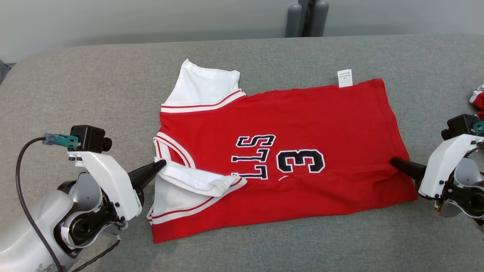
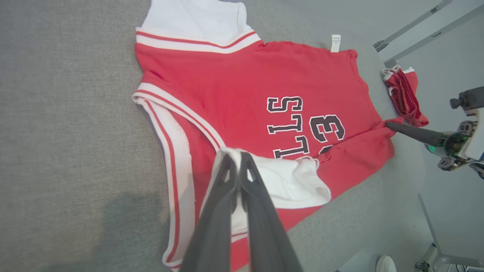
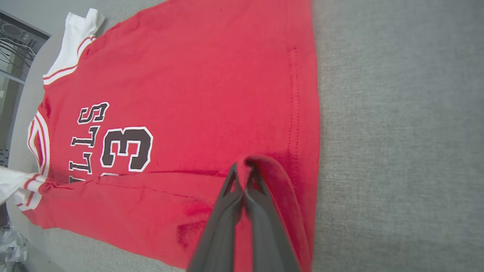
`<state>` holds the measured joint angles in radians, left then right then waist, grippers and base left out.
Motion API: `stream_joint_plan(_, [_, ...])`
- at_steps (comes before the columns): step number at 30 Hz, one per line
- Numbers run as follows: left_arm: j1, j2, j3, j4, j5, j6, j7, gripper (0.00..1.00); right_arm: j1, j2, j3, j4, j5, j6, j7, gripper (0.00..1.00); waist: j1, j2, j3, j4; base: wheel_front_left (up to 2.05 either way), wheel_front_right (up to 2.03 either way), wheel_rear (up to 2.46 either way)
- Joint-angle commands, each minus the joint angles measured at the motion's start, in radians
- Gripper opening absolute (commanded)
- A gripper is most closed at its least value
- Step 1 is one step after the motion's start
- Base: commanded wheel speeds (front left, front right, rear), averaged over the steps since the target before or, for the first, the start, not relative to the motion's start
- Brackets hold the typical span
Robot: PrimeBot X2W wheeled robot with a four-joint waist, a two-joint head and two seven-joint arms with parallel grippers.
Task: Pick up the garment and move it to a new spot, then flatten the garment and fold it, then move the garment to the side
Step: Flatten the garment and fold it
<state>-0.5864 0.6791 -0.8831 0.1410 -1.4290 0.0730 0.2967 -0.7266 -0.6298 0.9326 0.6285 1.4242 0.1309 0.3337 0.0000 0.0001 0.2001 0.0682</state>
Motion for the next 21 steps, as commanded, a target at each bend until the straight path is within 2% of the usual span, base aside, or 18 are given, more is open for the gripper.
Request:
stream_joint_plan(1, [-0.018, -0.005, 0.004, 0.012, 0.007, 0.007, -0.007, 0.0, 0.0, 0.001, 0.0, 0.001, 0.002, 0.0, -0.005, 0.0, 0.0, -0.0001, 0.003, -0.001, 0.0, 0.0, 0.0])
stream_joint_plan(4, [-0.03, -0.022, -0.002, 0.039, 0.024, 0.008, -0.015, 0.0, -0.004, 0.005, 0.0, 0.009, 0.011, 0.0, -0.007, 0.0, 0.0, -0.0001, 0.011, -0.001, 0.0, 0.0, 0.0])
stream_joint_plan(5, [-0.036, -0.027, -0.002, 0.049, 0.03, 0.009, -0.022, 0.0, -0.005, 0.008, -0.005, 0.017, 0.015, 0.0, -0.01, 0.31, 0.0, -0.0001, 0.013, -0.002, 0.0, 0.0, 0.0])
stream_joint_plan(6, [-0.04, -0.032, -0.001, 0.06, 0.036, 0.015, -0.03, 0.17, -0.006, 0.012, -0.008, 0.023, 0.023, 0.0, -0.008, 1.0, 0.0, -0.0001, 0.015, -0.002, 0.0, 0.0, 0.0])
stream_joint_plan(7, [-0.043, -0.038, 0.001, 0.072, 0.044, 0.021, -0.04, 0.67, -0.008, 0.017, -0.009, 0.026, 0.026, 0.0, -0.007, 1.0, 0.0, -0.0001, 0.016, -0.002, 0.0, 0.0, 0.0])
stream_joint_plan(8, [-0.043, -0.038, 0.001, 0.072, 0.044, 0.021, -0.04, 0.67, -0.008, 0.017, -0.009, 0.026, 0.026, 0.0, -0.007, 1.0, 0.0, -0.0001, 0.016, -0.002, 0.0, 0.0, 0.0])
stream_joint_plan(9, [-0.046, -0.046, 0.002, 0.085, 0.049, 0.028, -0.05, 1.0, -0.01, 0.023, -0.012, 0.027, 0.028, 0.0, -0.016, 1.0, 0.0, -0.0001, 0.016, -0.002, 0.0, 0.0, 0.0])
stream_joint_plan(13, [-0.05, -0.08, 0.032, 0.131, 0.049, 0.052, -0.115, 1.0, -0.012, 0.032, -0.019, 0.058, 0.022, 0.0, -0.054, 1.0, 0.0, -0.0001, 0.017, -0.002, 0.0, 0.0, 0.0])
stream_joint_plan(15, [-0.051, -0.089, 0.041, 0.144, 0.061, 0.048, -0.151, 1.0, -0.011, 0.042, -0.024, 0.064, 0.027, 0.0, -0.069, 1.0, 0.0, -0.0001, 0.015, -0.001, 0.0, 0.0, 0.0])
stream_joint_plan(21, [-0.017, -0.12, 0.092, 0.174, 0.118, 0.081, -0.353, 1.0, -0.004, 0.028, -0.035, 0.085, -0.026, 0.0, -0.204, 1.0, 0.0, -0.0001, -0.006, 0.002, 0.0, 0.0, 0.0])
